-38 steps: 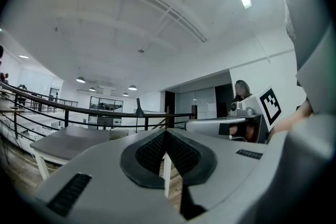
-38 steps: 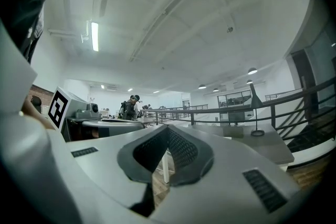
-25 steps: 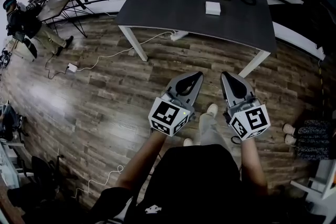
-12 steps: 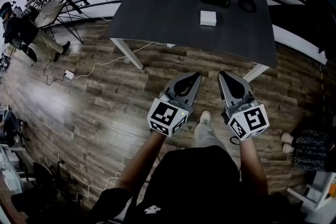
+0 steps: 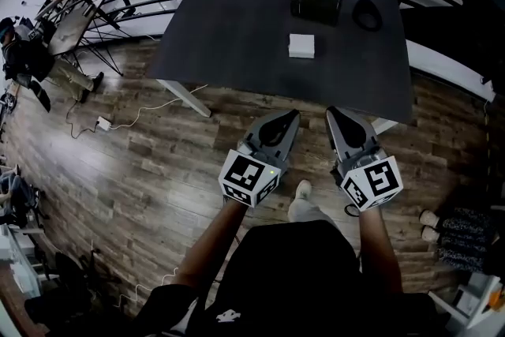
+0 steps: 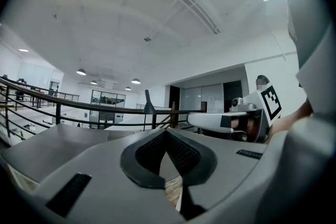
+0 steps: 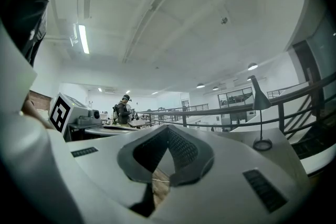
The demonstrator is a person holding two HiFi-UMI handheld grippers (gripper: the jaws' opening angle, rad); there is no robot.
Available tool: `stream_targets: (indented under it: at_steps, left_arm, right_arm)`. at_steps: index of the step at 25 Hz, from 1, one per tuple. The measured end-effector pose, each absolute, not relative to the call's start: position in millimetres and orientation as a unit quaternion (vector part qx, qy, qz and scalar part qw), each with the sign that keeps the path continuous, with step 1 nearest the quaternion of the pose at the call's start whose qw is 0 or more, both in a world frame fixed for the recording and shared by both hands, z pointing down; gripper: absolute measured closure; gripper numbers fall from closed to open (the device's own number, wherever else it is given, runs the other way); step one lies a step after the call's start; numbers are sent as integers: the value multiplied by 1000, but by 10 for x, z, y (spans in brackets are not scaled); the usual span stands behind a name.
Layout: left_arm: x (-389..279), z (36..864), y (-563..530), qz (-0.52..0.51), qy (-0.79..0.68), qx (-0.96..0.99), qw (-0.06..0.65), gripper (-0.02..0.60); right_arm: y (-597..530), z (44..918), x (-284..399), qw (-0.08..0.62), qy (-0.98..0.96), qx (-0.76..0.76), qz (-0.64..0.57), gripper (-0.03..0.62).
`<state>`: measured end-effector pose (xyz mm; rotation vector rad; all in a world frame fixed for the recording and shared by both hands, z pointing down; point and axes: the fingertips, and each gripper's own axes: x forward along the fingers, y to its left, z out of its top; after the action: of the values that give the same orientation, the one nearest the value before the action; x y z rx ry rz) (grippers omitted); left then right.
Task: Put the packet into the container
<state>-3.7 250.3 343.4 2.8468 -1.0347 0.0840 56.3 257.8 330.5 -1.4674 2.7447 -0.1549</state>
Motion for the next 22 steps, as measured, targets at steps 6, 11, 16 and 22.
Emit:
stream_targets:
  at_steps: [6, 11, 16, 22]
  left_arm:
    - [244, 3523, 2093, 39, -340, 938, 49, 586]
    - [347, 3598, 1836, 44, -355, 932, 56, 586]
    - [389, 3585, 1568, 37, -363, 929, 57, 586]
    - [291, 3615, 1162, 46, -360, 930, 60, 586]
  right_arm:
    - [2175, 3387, 806, 20, 883, -465, -54, 589]
    - [1918, 3471, 926, 21, 887, -457, -62, 589]
    - [1661, 3532, 868, 5, 893, -446, -53, 589]
    - [1286, 3535, 794, 8, 895, -443, -49, 589]
